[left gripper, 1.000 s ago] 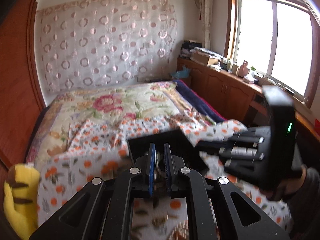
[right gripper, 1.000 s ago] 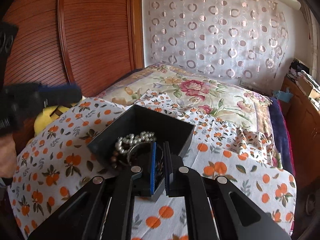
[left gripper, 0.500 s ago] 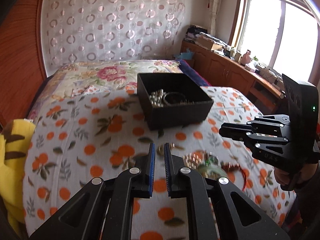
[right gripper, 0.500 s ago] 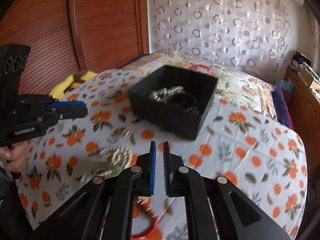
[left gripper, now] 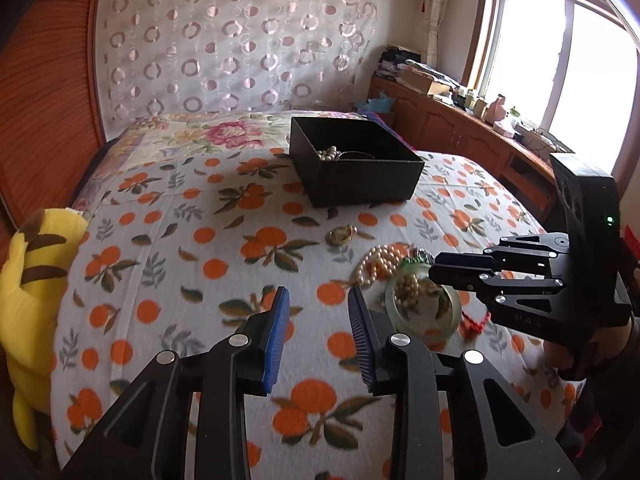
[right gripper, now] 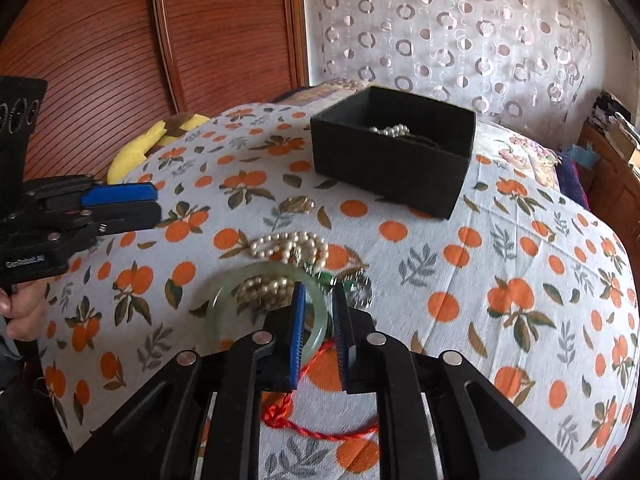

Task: Organize jewelry

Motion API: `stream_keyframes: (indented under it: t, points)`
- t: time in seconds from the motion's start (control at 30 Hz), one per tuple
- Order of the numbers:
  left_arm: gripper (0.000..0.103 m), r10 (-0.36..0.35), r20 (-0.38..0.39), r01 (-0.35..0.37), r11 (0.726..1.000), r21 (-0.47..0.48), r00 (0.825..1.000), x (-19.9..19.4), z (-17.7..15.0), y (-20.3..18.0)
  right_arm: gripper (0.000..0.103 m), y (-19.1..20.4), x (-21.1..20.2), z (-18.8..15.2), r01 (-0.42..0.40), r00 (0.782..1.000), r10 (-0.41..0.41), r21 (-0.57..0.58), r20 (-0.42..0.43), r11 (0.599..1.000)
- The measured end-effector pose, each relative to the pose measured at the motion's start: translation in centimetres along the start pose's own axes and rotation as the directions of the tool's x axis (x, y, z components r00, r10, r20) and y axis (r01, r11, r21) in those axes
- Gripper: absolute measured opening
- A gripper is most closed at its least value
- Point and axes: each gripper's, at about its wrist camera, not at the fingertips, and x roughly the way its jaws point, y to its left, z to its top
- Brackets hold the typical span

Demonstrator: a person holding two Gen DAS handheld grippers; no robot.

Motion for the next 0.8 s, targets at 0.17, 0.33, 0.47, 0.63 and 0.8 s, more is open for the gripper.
stream_keyframes:
  t: [0.17, 0.33, 0.47, 0.63, 0.8]
  points:
    - [0.031, 0.007, -0.001, -0.007, 1.0, 0.003, 1.0, -0.5, -0.6, 0.0, 0.015, -0.2, 0.3, -0.2, -0.006, 1.0, 0.006, 0.008, -0.025, 1.0]
    - [0.031, 0.002, -0.004, -0.002, 1.0, -0.007, 1.0, -0.6, -0.9, 0.1, 0.015, 0.2, 1.2, 0.4, 0.005, 0.999, -0.006, -0.021, -0.043, 1.0]
    - [0.031, -0.001, -0.012, 0.001, 1.0, -0.009, 1.0, -0.3, -1.1, 0.0, 0.01, 0.2, 0.6, 0.1, -0.008, 1.0, 0.007, -0.025, -0.021, 1.0]
    - [0.031, -0.011, -0.027, 0.011, 1.0, -0.008, 1.0, 0.6, -1.0, -0.3, 0.009, -0.6, -1.9, -0.7, 0.008, 0.999, -0.008, 0.01, 0.042, 1.0]
    - [0.031, -0.027, -0.039, 0.027, 1.0, -0.005, 0.999, 1.6, -0.5, -1.0, 0.009, -1.7, -4.1, -1.7, 0.034, 0.996, -0.038, 0.047, 0.08, 0.998]
